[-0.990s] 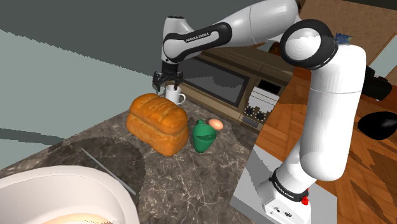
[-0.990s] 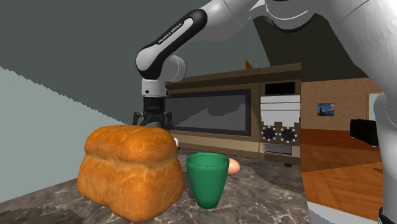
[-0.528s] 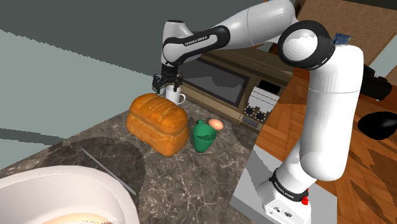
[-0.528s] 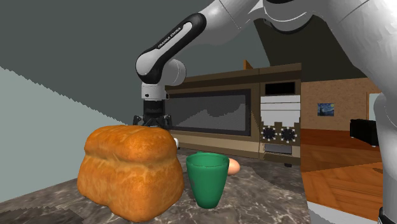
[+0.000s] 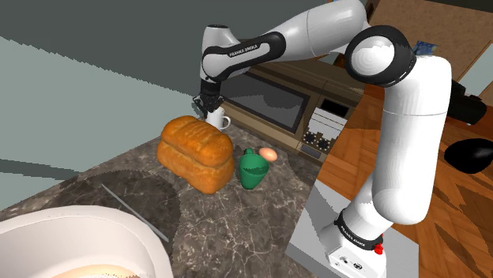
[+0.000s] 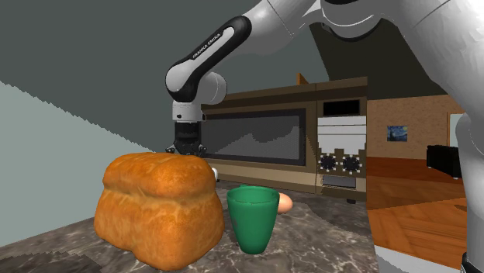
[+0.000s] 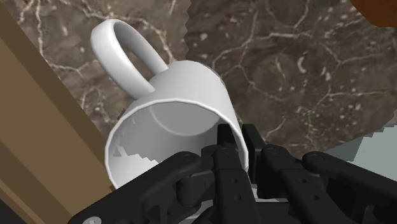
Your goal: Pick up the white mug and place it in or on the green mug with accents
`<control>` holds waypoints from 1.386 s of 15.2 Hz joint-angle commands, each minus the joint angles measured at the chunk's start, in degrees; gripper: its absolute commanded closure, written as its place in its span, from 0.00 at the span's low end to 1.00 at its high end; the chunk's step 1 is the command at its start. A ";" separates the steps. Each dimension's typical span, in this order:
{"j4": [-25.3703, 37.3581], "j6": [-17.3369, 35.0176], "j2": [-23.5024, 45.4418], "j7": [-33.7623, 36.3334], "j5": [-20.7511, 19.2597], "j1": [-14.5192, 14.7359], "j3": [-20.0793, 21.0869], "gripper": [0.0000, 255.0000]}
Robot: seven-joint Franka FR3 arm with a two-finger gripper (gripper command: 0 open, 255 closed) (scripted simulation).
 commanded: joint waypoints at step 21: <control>7.66 -11.47 -3.83 -0.71 0.56 -0.02 0.21 1.00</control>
